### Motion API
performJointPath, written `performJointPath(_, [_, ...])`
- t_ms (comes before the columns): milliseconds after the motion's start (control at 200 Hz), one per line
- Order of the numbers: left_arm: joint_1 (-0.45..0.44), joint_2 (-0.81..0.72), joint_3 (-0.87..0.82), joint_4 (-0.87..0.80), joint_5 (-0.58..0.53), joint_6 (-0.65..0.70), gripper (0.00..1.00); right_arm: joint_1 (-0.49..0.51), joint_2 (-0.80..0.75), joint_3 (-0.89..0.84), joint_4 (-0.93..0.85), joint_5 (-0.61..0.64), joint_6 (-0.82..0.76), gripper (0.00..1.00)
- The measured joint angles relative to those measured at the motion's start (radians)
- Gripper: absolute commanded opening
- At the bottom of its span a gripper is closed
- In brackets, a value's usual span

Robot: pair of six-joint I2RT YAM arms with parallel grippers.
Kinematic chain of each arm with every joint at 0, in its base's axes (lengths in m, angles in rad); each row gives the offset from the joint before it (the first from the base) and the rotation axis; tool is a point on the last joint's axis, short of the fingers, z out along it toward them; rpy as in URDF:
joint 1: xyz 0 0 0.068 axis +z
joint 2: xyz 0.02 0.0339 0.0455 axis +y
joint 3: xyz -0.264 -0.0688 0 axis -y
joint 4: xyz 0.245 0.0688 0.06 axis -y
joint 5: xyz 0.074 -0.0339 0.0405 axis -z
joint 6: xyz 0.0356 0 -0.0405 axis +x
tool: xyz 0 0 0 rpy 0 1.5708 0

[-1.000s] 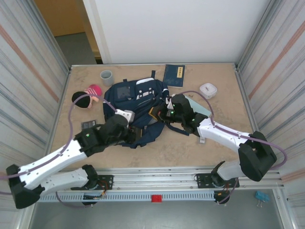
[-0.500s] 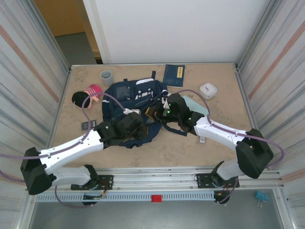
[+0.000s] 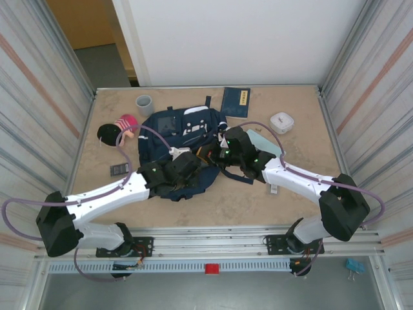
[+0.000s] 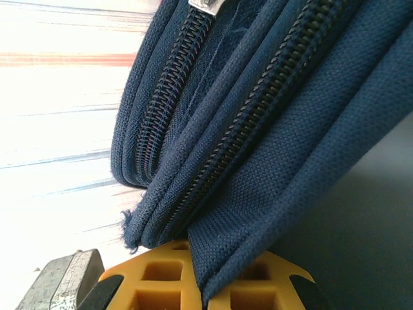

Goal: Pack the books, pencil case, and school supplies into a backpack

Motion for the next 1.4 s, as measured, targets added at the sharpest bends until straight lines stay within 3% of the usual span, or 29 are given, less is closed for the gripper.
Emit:
performJointPath(85, [-0.005,0.000,0.002,-0.001,-0.003,-0.006,0.00,0.001,0.000,0.000,-0.004,0.000,-0.005,0.00])
performJointPath(361, [-0.004,-0.036,0.003,-0.019,0.006,0.036,0.00,-0.050,-0.021,0.000,-0.068,-0.051,-0.076,0.00])
performJointPath(661, [0.046,-0.277,-0.153,-0.019,0.069,0.093,0.00,-0.187,-0.027,0.031,-0.155,-0.202,-0.193,0.00])
performJointPath(802, [0.086,-0.360,-0.226,0.067,0.146,0.123,0.00,-0.200,-0.027,0.039,-0.150,-0.223,-0.200,0.36])
performJointPath(867, [0.095,-0.371,-0.243,0.109,0.179,0.126,0.00,-0.192,-0.029,0.023,-0.096,-0.217,-0.159,0.48])
performJointPath(947, [0.097,-0.362,-0.252,0.154,0.213,0.124,0.00,-0.167,-0.037,-0.034,0.008,-0.186,-0.084,0.55])
performJointPath(1062, [0.097,-0.332,-0.252,0.206,0.261,0.123,0.00,-0.106,-0.043,-0.101,0.085,-0.107,0.005,0.57])
performJointPath(1168, [0.097,-0.315,-0.252,0.249,0.294,0.112,0.00,-0.045,-0.043,-0.115,0.109,-0.041,0.048,0.49])
performJointPath(1318, [0.097,-0.316,-0.252,0.278,0.306,0.110,0.00,-0.011,-0.043,-0.115,0.123,0.002,0.076,0.14])
performJointPath(1398, [0.102,-0.318,-0.249,0.245,0.298,0.119,0.00,-0.031,-0.045,-0.114,0.103,-0.008,0.048,0.04])
